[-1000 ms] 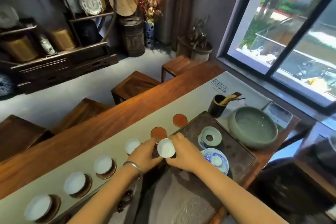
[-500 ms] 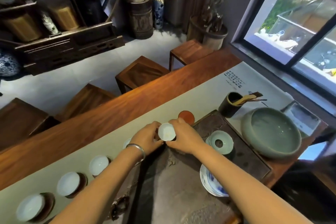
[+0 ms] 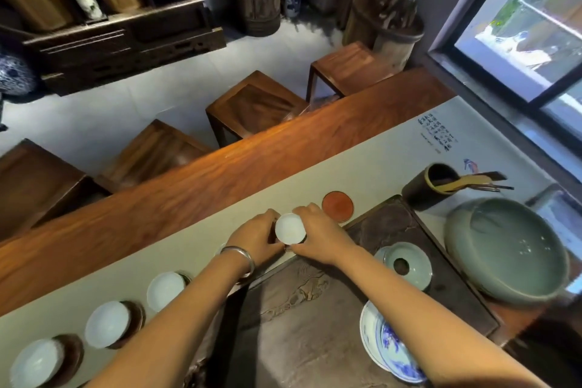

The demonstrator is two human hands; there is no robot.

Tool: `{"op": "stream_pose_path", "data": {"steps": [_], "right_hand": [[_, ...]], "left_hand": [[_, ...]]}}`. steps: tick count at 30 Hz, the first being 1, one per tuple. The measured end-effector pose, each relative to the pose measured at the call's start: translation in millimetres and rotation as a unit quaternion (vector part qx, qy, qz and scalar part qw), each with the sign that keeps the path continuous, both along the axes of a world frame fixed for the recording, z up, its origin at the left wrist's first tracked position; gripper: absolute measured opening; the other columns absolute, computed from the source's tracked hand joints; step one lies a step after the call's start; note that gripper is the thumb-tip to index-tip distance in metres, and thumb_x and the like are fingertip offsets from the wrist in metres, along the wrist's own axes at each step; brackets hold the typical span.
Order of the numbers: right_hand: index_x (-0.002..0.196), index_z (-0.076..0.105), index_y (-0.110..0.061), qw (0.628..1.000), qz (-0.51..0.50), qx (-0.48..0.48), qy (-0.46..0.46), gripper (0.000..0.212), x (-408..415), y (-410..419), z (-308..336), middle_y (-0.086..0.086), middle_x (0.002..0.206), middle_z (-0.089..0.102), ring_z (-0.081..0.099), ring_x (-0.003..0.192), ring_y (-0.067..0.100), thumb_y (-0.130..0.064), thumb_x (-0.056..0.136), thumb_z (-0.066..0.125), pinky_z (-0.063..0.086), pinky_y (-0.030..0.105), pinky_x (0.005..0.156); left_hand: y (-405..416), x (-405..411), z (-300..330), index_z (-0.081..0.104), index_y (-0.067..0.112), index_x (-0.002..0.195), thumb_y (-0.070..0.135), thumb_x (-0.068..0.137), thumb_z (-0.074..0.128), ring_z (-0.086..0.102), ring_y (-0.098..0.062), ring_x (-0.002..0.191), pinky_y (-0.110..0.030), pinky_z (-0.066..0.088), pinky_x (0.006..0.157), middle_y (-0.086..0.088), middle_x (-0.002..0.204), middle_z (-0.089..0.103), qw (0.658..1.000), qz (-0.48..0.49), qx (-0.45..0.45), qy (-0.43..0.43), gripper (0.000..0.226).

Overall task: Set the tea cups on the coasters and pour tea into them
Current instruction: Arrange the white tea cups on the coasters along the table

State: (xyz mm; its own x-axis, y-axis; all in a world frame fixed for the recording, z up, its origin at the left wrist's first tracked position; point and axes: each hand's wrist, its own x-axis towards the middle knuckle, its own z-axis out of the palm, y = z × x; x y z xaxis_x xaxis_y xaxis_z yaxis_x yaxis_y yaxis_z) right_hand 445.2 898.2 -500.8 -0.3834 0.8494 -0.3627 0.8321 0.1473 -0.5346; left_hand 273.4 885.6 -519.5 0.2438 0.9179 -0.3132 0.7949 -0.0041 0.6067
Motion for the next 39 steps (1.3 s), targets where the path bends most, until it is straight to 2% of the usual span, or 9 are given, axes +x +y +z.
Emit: {"op": "stream_pose_path", "data": {"steps": [13,16,21,29,36,39], "right_hand": [[0.130,0.046,-0.014,1.000,0.003,-0.008,-0.001,0.069,-4.2,1.8,-7.4,0.011,0.121,0.049,0.053,0.110,0.028,-0.031,0.073,0.081,0.049,0.037,0.086],[0.130,0.045,-0.014,1.000,0.007,-0.010,-0.009,0.070,-5.1,1.5,-6.7,0.011,0.121,0.049,0.053,0.110,0.029,-0.033,0.073,0.081,0.050,0.039,0.087],[0.141,0.035,-0.014,0.999,0.023,0.021,-0.040,0.085,-4.7,-1.0,-0.1,0.012,0.129,0.046,0.046,0.119,0.029,-0.040,0.074,0.079,0.047,0.040,0.092],[0.142,0.037,-0.015,0.991,0.069,0.093,-0.061,0.068,-12.8,-13.7,27.2,0.010,0.133,0.042,0.040,0.123,0.028,-0.038,0.084,0.066,0.045,0.039,0.096],[0.140,0.038,-0.016,0.978,0.180,0.096,-0.042,0.058,-66.7,-53.4,51.0,0.008,0.133,0.041,0.041,0.124,0.027,-0.035,0.088,0.058,0.044,0.036,0.094],[0.141,0.038,-0.017,0.970,0.230,0.080,-0.017,0.057,-98.6,-78.9,54.8,0.006,0.133,0.042,0.043,0.123,0.025,-0.036,0.090,0.056,0.045,0.036,0.093]], "left_hand": [[-2.4,-3.5,-5.7,0.048,0.024,0.112,0.041,0.075,0.064,0.059,-0.019,0.086,-0.034,0.051,0.070,-0.002,0.103,0.065,1.000,0.005,0.006,0.009,0.044],[-4.9,-3.3,-6.5,0.048,0.022,0.115,0.037,0.077,0.065,0.059,-0.020,0.089,-0.034,0.051,0.073,-0.004,0.105,0.065,1.000,0.008,0.007,0.006,0.044],[-5.8,-2.2,-4.5,0.047,0.016,0.123,0.030,0.077,0.066,0.056,-0.026,0.102,-0.031,0.046,0.084,-0.011,0.115,0.061,0.999,0.020,0.028,0.005,0.052],[-20.3,-27.8,20.6,0.044,0.019,0.127,0.025,0.077,0.064,0.056,-0.021,0.107,-0.031,0.046,0.088,-0.007,0.119,0.058,0.998,0.052,0.035,0.022,0.054],[-83.5,-86.7,58.5,0.046,0.018,0.126,0.024,0.081,0.060,0.056,-0.022,0.106,-0.035,0.048,0.090,-0.005,0.120,0.058,0.987,0.148,0.038,0.042,0.048],[-134.3,-118.6,70.3,0.048,0.018,0.124,0.025,0.082,0.060,0.057,-0.021,0.103,-0.030,0.047,0.087,-0.004,0.117,0.059,0.973,0.220,0.046,0.049,0.045]]}}
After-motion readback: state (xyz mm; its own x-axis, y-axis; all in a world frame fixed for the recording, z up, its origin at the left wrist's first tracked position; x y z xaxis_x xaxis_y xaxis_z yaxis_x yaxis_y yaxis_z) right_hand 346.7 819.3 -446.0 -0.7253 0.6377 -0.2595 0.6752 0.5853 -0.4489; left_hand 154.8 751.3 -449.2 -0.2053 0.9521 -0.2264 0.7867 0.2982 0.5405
